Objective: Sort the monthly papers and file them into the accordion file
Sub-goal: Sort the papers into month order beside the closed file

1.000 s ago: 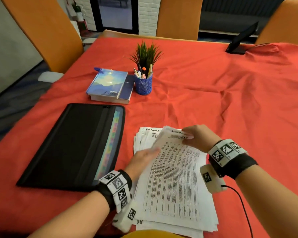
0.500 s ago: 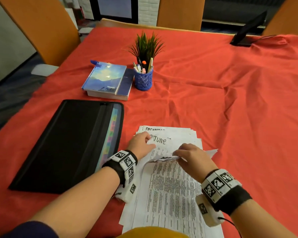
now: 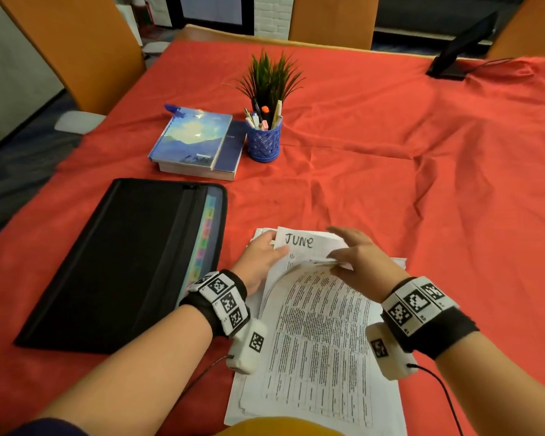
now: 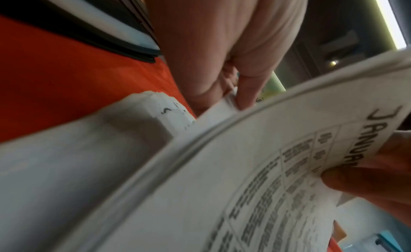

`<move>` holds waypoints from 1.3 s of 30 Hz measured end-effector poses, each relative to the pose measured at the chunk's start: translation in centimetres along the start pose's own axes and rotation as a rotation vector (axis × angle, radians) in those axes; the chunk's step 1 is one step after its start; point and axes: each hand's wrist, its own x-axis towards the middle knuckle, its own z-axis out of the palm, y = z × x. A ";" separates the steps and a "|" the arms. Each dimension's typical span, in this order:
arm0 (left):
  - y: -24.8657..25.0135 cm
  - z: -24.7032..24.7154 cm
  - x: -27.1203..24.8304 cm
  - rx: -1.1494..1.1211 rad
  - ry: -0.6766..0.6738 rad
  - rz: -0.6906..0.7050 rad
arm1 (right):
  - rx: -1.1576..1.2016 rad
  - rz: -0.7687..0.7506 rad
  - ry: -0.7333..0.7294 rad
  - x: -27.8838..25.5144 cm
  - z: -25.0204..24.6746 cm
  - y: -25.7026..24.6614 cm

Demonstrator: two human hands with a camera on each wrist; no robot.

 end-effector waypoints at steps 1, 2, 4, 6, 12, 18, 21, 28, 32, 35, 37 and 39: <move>-0.1 -0.2 -0.3 0.006 -0.070 -0.020 | -0.010 -0.029 -0.015 -0.1 0.4 0.0; -0.1 -0.5 -0.7 0.026 -0.141 -0.043 | -0.006 -0.045 -0.021 -0.3 0.7 -0.1; 0.3 -1.4 -1.4 0.099 -0.222 -0.084 | 0.017 -0.055 0.000 -0.9 1.0 -0.3; 0.8 -2.6 -1.6 0.134 -0.173 -0.073 | 0.020 -0.103 0.034 -1.4 1.0 -0.3; -0.1 -4.6 0.3 0.777 0.219 0.142 | 0.079 -0.132 -0.019 -2.9 0.1 -0.9; -1.2 -3.6 0.8 1.147 0.062 0.074 | 0.138 -0.126 -0.069 -3.7 0.2 -1.1; -1.1 -3.5 0.9 1.172 0.067 0.084 | 0.145 -0.130 -0.047 -3.7 0.4 -1.2; 0.2 -3.4 0.6 0.892 0.061 0.197 | 0.074 -0.164 0.023 -2.3 0.8 -1.1; 1.0 -3.1 -0.9 0.360 -0.125 0.052 | 0.079 -0.175 0.041 -1.5 0.9 -0.9; 0.9 -2.8 -1.7 0.189 -0.249 0.001 | 0.077 -0.105 0.015 -0.9 1.1 -0.8; 0.8 -2.6 -2.1 0.166 -0.307 -0.048 | 0.119 -0.028 -0.016 -0.4 1.2 -0.9; 0.9 -2.4 -2.5 0.148 -0.341 -0.115 | 0.195 0.075 -0.093 -0.1 1.0 -1.0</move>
